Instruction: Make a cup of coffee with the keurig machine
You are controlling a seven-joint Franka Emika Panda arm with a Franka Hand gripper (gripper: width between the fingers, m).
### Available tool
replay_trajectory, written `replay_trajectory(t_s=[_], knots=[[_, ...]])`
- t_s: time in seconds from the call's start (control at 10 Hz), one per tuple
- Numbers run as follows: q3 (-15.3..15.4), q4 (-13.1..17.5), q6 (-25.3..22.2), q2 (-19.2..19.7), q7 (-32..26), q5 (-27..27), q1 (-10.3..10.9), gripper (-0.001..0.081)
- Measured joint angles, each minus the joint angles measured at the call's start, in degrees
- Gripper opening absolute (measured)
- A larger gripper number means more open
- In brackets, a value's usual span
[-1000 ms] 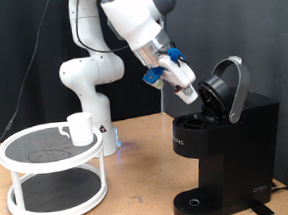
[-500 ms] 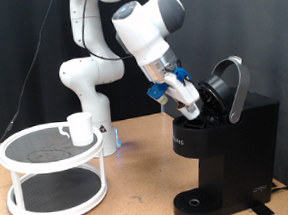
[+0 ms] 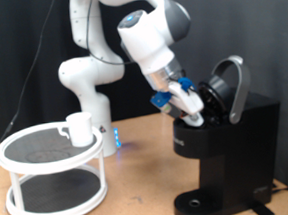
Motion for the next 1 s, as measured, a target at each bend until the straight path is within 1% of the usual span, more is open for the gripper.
replay_trajectory(t_s=[0.1, 0.2, 0.3, 0.4, 0.5, 0.6, 0.7, 0.9, 1.0], knots=[[0.0, -0.1, 0.0, 0.3, 0.0, 0.0, 0.0, 0.0414], [0.1, -0.2, 0.0, 0.5, -0.1, 0.2, 0.0, 0.0414], [0.1, -0.2, 0.0, 0.5, -0.4, 0.5, 0.0, 0.0589], [0.0, -0.2, -0.1, 0.5, -1.3, 1.8, 0.0, 0.0589], [-0.3, -0.2, -0.9, 0.2, -3.0, 3.7, -0.1, 0.0709], [-1.0, -0.1, -3.0, -0.4, -4.5, 4.9, -0.3, 0.0727], [-2.0, 0.2, -5.6, -1.6, -5.2, 5.4, -0.8, 0.0727], [-3.8, 0.5, -8.9, -4.3, -5.3, 5.5, -1.8, 0.0734], [-4.8, 0.6, -9.7, -5.8, -5.7, 5.9, -2.2, 0.0734]])
